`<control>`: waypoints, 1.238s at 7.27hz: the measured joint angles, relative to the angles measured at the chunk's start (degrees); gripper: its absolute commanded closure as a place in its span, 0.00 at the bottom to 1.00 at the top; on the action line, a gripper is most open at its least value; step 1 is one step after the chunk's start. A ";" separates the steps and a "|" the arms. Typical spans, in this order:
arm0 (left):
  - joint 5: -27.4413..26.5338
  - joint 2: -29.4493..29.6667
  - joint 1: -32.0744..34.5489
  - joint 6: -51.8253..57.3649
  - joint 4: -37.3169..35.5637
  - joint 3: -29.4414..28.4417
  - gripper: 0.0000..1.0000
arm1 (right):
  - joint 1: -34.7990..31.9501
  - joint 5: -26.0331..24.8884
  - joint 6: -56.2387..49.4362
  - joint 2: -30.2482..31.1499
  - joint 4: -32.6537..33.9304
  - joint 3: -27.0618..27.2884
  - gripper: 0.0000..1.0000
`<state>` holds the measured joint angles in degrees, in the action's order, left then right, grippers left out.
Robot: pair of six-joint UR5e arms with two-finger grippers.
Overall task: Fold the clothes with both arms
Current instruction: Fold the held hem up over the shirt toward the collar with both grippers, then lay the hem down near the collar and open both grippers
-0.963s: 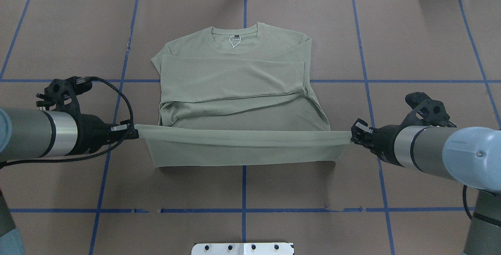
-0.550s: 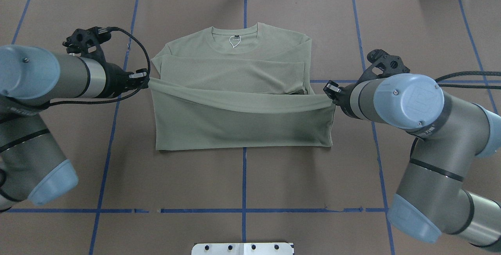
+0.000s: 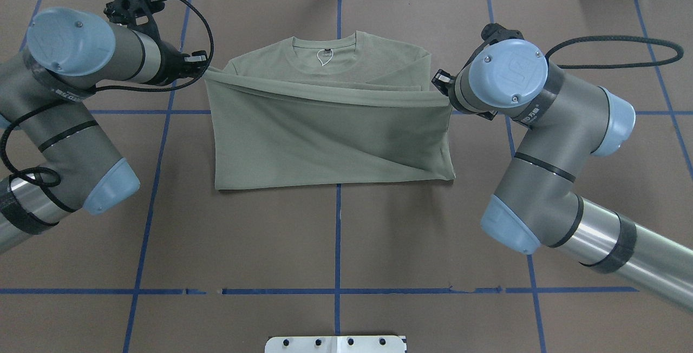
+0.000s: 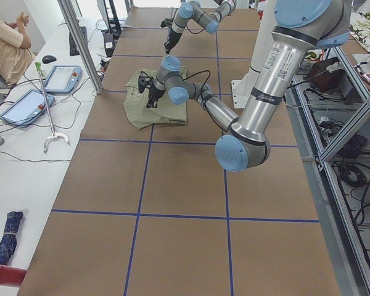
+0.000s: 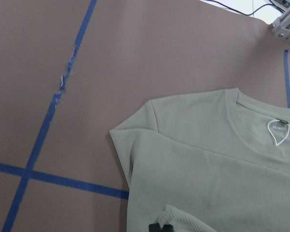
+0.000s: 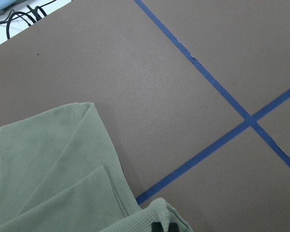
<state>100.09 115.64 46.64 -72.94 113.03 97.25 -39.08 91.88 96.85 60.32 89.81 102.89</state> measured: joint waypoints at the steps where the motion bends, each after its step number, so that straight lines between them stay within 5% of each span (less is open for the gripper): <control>1: -0.06 1.21 0.68 0.55 2.12 -3.15 1.00 | -0.99 0.59 -1.05 -2.62 -0.07 -3.74 1.00; 9: -3.64 8.22 1.83 0.87 16.76 -23.20 1.00 | -4.03 1.88 -1.97 -11.57 -10.92 -25.49 1.00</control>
<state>96.45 123.85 48.46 -72.07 129.79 74.05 -43.11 93.76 94.88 48.75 78.88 77.39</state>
